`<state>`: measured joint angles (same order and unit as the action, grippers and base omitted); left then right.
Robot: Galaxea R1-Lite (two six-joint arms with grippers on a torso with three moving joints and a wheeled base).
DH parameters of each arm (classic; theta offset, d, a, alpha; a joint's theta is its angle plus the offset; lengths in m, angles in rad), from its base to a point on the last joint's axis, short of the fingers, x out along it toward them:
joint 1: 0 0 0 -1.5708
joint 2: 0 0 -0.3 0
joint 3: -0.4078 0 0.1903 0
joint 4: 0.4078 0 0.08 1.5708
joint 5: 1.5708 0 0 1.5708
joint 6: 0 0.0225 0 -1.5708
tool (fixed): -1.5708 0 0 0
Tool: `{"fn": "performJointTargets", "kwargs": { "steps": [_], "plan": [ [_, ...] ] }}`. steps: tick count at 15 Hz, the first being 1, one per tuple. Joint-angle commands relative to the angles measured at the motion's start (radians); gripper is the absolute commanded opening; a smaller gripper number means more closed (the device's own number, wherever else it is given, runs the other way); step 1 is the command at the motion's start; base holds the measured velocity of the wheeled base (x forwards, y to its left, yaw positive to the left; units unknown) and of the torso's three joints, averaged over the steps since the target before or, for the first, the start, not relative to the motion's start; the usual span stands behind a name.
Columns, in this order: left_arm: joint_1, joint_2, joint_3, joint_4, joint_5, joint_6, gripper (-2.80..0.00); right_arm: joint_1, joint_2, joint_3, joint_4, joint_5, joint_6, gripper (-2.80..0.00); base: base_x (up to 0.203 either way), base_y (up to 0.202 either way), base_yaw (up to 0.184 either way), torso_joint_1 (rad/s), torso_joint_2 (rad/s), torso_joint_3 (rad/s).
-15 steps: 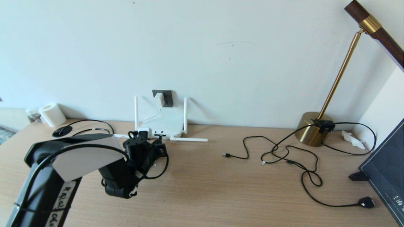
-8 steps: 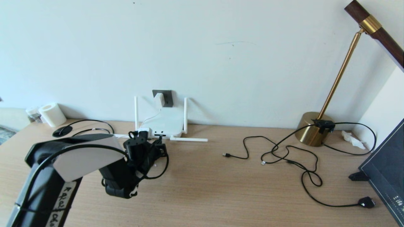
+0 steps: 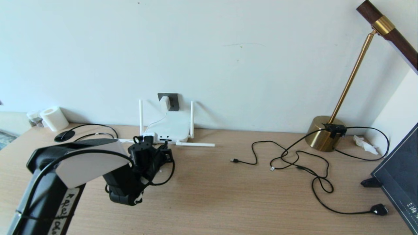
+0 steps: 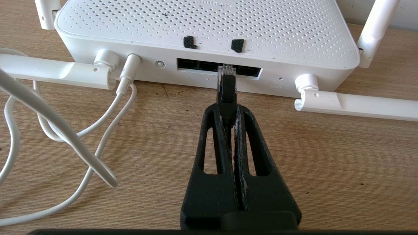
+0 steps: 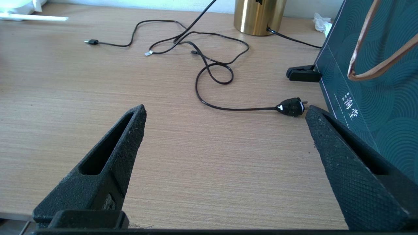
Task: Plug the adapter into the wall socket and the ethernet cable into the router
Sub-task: Plug cable into router interface
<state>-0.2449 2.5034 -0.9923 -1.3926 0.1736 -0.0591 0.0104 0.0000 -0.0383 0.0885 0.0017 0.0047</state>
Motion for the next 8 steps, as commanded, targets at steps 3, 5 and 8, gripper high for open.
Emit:
{"fn": "performJointTargets", "kwargs": {
  "steps": [3, 5, 8],
  "plan": [
    [-0.001, 0.005, 0.000, -0.008, 0.001, -0.001, -2.80, 0.000, 0.000, 0.000, 0.000, 0.000, 0.000, 0.00, 0.000, 0.000, 0.000, 0.000, 0.00, 0.000],
    [-0.002, 0.003, -0.003, -0.008, 0.001, -0.001, -2.80, 0.000, 0.002, 0.000, 0.000, 0.000, 0.000, 0.00, 0.000, 0.000, 0.000, 0.000, 0.00, 0.000],
    [-0.014, 0.002, -0.003, -0.008, 0.004, 0.001, -2.80, 0.000, 0.000, 0.000, 0.000, 0.000, 0.000, 0.00, 0.000, 0.000, 0.000, 0.000, 0.00, 0.000]
  ]
}}
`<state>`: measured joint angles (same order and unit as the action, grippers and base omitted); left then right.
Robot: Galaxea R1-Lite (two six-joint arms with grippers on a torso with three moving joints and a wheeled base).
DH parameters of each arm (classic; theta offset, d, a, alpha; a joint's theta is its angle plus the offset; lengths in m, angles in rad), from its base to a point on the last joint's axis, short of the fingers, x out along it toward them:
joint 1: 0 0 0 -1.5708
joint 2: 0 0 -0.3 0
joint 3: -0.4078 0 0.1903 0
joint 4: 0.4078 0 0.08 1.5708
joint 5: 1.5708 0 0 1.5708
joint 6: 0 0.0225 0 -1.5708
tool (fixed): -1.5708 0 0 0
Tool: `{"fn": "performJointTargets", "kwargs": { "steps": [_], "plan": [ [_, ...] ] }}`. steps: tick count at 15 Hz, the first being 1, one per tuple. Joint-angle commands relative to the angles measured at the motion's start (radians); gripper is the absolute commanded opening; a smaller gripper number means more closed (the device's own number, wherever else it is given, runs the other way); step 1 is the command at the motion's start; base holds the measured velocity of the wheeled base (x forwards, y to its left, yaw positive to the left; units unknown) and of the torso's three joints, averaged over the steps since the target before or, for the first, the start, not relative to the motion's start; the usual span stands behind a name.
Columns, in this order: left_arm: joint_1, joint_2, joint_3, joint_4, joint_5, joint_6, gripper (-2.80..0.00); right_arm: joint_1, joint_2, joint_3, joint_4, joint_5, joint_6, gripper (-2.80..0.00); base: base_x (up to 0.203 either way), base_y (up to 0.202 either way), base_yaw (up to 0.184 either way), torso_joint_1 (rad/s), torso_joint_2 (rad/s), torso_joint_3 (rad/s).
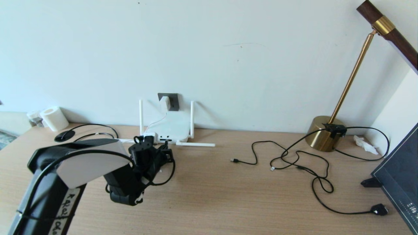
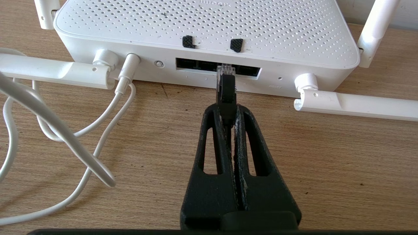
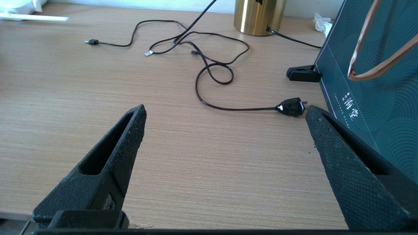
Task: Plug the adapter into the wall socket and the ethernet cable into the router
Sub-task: Plug cable into router interface
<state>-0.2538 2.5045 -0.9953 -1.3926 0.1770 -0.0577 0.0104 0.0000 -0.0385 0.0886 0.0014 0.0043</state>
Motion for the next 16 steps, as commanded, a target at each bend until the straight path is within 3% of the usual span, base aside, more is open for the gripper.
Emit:
{"fn": "performJointTargets", "kwargs": {
  "steps": [1, 16],
  "plan": [
    [-0.007, -0.001, 0.000, -0.008, 0.001, -0.001, -2.80, 0.000, 0.000, 0.000, 0.000, 0.000, 0.000, 0.00, 0.000, 0.000, 0.000, 0.000, 0.00, 0.000],
    [-0.007, -0.004, 0.004, -0.008, 0.002, -0.001, -2.80, 0.000, 0.002, 0.000, 0.000, 0.000, 0.000, 0.00, 0.000, 0.000, 0.000, 0.000, 0.00, 0.000]
  ]
}}
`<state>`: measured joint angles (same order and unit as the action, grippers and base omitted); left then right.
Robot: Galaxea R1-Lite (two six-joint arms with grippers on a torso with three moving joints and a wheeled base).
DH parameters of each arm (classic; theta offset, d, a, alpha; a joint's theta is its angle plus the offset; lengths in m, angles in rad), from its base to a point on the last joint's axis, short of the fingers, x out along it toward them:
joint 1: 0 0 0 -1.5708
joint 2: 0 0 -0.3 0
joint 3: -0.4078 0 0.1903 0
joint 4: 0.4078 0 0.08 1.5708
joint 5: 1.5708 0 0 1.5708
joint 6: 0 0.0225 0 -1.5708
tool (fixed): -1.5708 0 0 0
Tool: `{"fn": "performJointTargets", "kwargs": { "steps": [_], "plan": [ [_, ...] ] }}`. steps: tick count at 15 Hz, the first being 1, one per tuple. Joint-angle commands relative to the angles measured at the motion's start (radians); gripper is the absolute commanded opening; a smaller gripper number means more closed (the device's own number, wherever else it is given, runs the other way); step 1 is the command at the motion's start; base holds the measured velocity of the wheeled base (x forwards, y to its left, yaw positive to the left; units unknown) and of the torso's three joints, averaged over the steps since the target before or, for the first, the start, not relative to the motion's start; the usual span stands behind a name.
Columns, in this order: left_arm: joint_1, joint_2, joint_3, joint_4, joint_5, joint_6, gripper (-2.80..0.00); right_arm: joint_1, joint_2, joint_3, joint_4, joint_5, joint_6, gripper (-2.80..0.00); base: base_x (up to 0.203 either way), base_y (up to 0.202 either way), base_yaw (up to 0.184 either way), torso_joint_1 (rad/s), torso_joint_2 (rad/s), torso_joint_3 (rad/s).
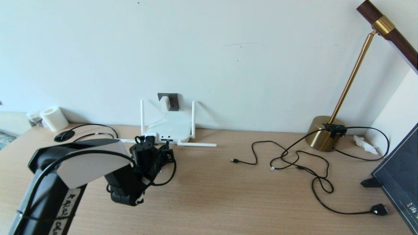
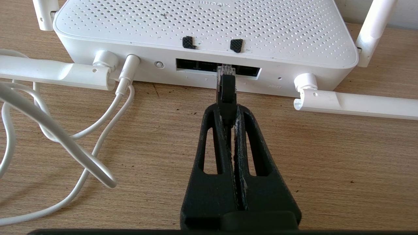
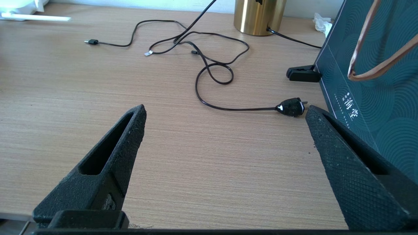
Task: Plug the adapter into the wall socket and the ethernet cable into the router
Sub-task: Plug cable into router interface
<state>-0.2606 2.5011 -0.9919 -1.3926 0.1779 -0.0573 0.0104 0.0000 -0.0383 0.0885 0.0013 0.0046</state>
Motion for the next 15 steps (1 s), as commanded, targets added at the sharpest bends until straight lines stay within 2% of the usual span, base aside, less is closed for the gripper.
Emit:
{"fn": "performJointTargets", "kwargs": {
  "steps": [1, 15],
  "plan": [
    [0.000, -0.001, 0.001, -0.008, 0.002, -0.001, -2.80, 0.000, 0.002, 0.000, 0.000, 0.000, 0.000, 0.00, 0.000, 0.000, 0.000, 0.000, 0.00, 0.000],
    [0.000, -0.005, 0.010, -0.011, 0.002, 0.000, -2.80, 0.000, 0.002, 0.000, 0.000, 0.000, 0.000, 0.00, 0.000, 0.000, 0.000, 0.000, 0.00, 0.000]
  ]
}}
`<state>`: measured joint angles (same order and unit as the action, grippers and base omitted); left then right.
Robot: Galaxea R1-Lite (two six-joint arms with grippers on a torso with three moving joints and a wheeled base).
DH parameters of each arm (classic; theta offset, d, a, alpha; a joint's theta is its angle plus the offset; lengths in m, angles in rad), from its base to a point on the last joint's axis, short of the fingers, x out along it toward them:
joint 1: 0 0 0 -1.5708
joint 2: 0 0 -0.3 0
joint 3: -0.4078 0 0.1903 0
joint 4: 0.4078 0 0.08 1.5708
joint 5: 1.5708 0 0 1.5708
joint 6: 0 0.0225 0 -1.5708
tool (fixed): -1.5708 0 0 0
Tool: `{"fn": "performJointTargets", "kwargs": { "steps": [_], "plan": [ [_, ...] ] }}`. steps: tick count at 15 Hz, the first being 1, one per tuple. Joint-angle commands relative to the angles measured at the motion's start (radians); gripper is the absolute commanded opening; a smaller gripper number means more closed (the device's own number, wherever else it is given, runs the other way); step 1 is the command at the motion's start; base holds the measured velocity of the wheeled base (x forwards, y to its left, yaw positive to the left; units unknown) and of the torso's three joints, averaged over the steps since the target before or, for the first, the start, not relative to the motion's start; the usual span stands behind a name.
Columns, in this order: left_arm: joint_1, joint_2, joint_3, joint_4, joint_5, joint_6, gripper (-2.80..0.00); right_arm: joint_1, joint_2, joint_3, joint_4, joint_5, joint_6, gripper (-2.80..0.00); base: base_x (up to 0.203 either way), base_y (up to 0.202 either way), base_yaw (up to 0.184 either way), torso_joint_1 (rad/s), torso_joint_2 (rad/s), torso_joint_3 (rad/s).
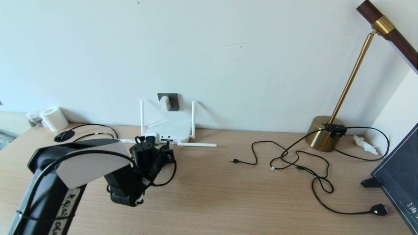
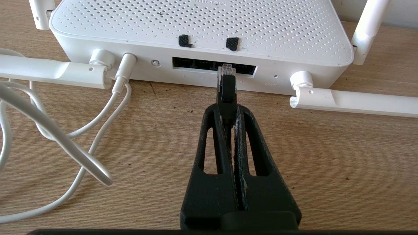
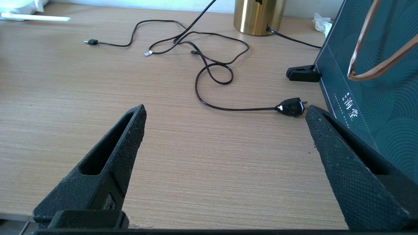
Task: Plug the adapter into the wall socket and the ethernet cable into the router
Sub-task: Plug cable into router interface
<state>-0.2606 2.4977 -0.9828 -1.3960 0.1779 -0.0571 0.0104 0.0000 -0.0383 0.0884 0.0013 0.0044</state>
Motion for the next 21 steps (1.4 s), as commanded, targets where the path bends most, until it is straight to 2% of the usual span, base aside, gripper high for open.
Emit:
{"fn": "performJointTargets", "kwargs": {
  "steps": [1, 21],
  "plan": [
    [0.000, -0.002, 0.001, -0.008, 0.002, -0.001, -2.80, 0.000, 0.000, 0.000, 0.001, 0.000, 0.000, 0.00, 0.000, 0.000, 0.000, 0.000, 0.00, 0.000],
    [0.000, 0.007, -0.014, -0.005, 0.000, 0.006, -2.80, 0.000, 0.000, 0.000, 0.001, 0.000, 0.000, 0.00, 0.000, 0.000, 0.000, 0.000, 0.00, 0.000]
  ]
}}
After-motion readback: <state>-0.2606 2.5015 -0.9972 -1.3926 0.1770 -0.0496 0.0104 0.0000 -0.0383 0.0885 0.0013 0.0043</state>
